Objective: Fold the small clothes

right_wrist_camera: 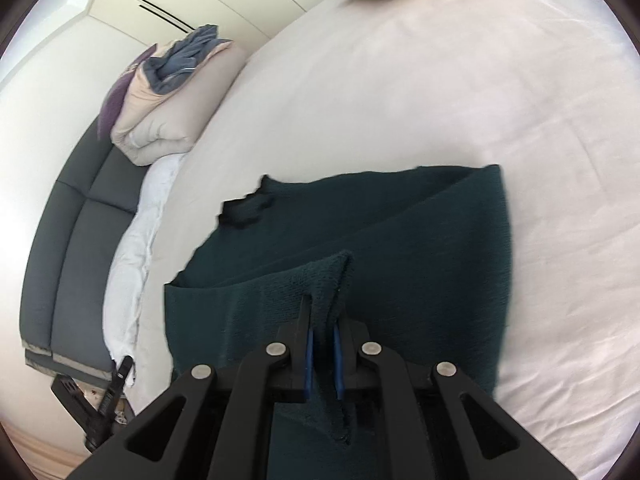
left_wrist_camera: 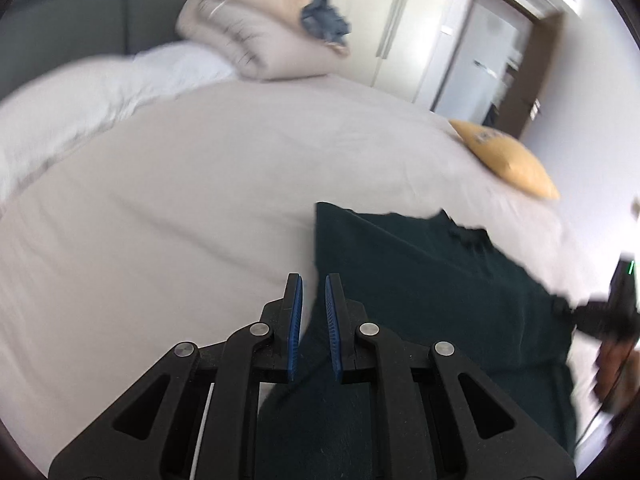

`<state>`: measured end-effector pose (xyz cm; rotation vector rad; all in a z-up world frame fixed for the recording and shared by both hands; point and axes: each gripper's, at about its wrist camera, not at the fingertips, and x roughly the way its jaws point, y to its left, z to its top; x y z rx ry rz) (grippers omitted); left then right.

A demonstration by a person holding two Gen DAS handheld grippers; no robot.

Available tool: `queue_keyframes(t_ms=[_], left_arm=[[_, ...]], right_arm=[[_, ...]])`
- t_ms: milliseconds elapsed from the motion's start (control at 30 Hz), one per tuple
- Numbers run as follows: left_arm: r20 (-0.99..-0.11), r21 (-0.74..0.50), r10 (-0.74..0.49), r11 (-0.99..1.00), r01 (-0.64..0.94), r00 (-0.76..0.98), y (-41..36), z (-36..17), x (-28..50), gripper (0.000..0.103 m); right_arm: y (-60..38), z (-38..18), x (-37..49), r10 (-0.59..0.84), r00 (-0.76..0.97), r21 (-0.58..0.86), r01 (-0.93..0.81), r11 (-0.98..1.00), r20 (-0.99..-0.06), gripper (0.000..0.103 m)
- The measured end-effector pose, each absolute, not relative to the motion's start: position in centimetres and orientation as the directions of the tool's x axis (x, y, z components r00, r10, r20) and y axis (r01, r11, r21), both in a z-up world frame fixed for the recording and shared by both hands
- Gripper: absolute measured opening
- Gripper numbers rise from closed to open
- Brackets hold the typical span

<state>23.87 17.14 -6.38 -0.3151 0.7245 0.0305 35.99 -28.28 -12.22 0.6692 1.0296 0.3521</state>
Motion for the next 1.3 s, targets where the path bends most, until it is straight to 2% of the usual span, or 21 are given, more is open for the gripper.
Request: queue_keyframes(t_ms=[200, 400, 500, 600, 667, 733, 767, 800, 900, 1033, 1200, 1300], left_arm=[[-0.672, -0.261, -0.105, 0.96, -0.101, 0.733, 16.9, -6.5, 25.3, 0.012], [-0.709, -0.209, -0.125, 0.977, -0.038, 0.694, 12.3, -8.3, 27.4, 0.012], [-0.751, -0.165, -0.102, 0.986, -0.035, 0.653, 11.0, -10.4, 28.6, 0.012], [-0.769, -0.144, -0.077, 0.988, -0.054, 0.634, 11.2, -12.2, 28.8, 0.012], [-0.775, -0.137, -0.062, 0.988, -0.071, 0.629, 11.6, -13.0, 28.8, 0.012], [-0.779, -0.13, -0.05, 0.988, -0.083, 0.625, 11.9, -13.5, 28.7, 0.012], [-0.78, -0.121, -0.04, 0.989, -0.088, 0.625, 12.0, -13.6, 28.7, 0.012], [-0.78, -0.12, -0.04, 0.989, -0.088, 0.625, 12.0, -13.7, 28.7, 0.012], [-0.782, -0.105, -0.028, 0.991, -0.088, 0.623, 12.1, -14.2, 28.8, 0.012], [-0.781, -0.109, -0.026, 0.989, -0.096, 0.624, 12.3, -14.7, 29.0, 0.014], [-0.771, -0.109, -0.023, 0.989, -0.097, 0.636, 12.4, -14.7, 29.2, 0.014], [-0.773, -0.098, -0.015, 0.991, -0.096, 0.634, 12.2, -14.8, 29.4, 0.014]], right_arm=[[-28.9, -13.7, 36.3, 0.542, 0.488, 0.646, 0.06, 0.761, -0.684, 0.009], [-28.7, -13.9, 37.0, 0.521, 0.491, 0.629, 0.073, 0.774, -0.698, 0.01], [-28.5, -14.2, 36.8, 0.521, 0.479, 0.624, 0.076, 0.777, -0.707, 0.016], [-28.4, -14.1, 35.9, 0.545, 0.467, 0.634, 0.045, 0.772, -0.697, 0.038], [-28.4, -13.8, 35.2, 0.555, 0.468, 0.635, 0.018, 0.772, -0.688, 0.042], [-28.2, -13.8, 35.0, 0.55, 0.463, 0.619, -0.006, 0.786, -0.695, 0.039], [-28.0, -13.8, 35.1, 0.536, 0.458, 0.598, -0.014, 0.802, -0.709, 0.034], [-27.8, -13.8, 35.2, 0.512, 0.457, 0.568, -0.016, 0.823, -0.727, 0.021], [-27.7, -13.9, 35.9, 0.492, 0.465, 0.553, -0.007, 0.833, -0.736, 0.011], [-27.8, -13.2, 36.7, 0.463, 0.51, 0.541, 0.004, 0.841, -0.724, 0.01], [-28.0, -11.2, 36.8, 0.466, 0.588, 0.549, -0.046, 0.835, -0.661, 0.009], [-28.1, -12.9, 36.9, 0.455, 0.54, 0.535, -0.01, 0.845, -0.708, 0.009]])
